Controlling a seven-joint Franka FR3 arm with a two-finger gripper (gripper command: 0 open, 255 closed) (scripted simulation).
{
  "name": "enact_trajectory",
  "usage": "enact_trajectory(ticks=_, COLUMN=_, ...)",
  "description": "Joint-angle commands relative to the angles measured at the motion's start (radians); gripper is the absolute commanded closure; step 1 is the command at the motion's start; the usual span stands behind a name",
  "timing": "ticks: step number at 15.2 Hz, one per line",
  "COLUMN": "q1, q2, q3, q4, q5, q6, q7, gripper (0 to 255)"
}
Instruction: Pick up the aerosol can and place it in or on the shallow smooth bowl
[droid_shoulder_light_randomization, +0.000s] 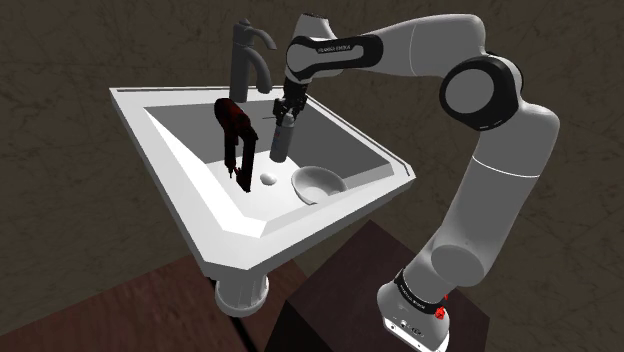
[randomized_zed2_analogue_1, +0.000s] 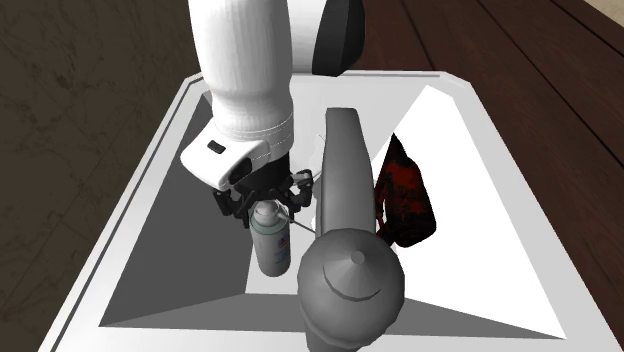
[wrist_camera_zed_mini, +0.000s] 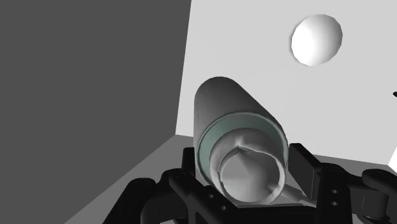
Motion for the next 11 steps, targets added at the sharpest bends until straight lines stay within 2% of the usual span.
enact_trajectory(ticks=1, q1=0.0, q2=0.0, q3=0.0, q4=0.0, q5=0.0, q6=0.0, q7=0.0, gripper=255)
enact_trajectory(ticks=7, q1=0.0, q2=0.0, q3=0.0, q4=-0.001, q5=0.0, q6=0.0, q7=0.0, gripper=255)
enact_trajectory(ticks=11, q1=0.0, q2=-0.011, q3=0.0, q4=0.038, q5=0.0, q6=-0.05, q7=-0.001, gripper=255)
